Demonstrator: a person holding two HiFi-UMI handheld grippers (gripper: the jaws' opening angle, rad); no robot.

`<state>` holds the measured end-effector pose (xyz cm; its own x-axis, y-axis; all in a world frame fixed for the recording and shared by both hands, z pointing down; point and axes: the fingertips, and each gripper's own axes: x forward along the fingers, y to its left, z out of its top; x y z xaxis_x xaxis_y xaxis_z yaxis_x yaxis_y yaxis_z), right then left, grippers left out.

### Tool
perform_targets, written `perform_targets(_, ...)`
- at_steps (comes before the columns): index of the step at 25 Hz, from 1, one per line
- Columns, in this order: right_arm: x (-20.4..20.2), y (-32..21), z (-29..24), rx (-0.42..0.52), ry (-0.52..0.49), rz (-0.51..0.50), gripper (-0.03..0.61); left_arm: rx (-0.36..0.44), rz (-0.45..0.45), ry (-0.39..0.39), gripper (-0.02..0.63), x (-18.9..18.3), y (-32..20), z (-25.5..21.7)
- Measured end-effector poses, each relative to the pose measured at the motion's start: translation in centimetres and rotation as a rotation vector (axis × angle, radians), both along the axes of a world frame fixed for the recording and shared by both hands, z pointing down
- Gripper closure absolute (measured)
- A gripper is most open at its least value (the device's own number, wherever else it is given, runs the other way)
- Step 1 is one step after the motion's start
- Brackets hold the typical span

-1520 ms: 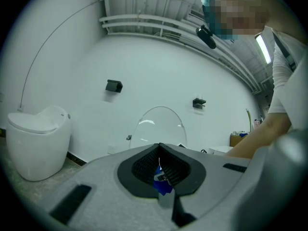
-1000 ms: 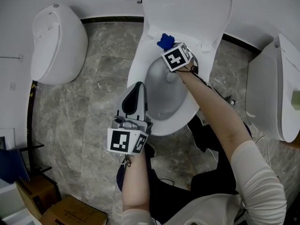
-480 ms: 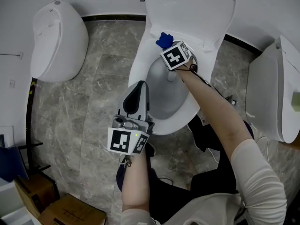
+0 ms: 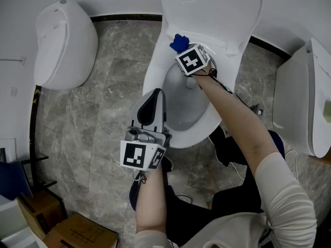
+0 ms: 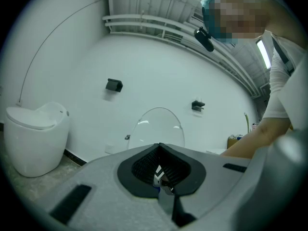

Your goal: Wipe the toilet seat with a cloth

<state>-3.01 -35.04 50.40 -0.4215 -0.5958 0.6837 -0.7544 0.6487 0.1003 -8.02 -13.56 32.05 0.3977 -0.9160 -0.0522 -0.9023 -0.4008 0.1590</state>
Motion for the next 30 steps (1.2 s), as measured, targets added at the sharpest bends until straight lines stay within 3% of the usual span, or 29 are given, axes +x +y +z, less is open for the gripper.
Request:
perform_targets(23, -2.1, 0.8, 0.2, 0.012, 0.000, -0.098, 0.488, -0.001, 0.026, -0.011, 0.604, 0.7, 0.0, 0.1)
perform_targets(30, -3.0, 1.4, 0.5, 0.034, 0.054, -0.173, 0.488, 0.003, 0.020, -0.005, 0.604, 0.6, -0.1, -0.1)
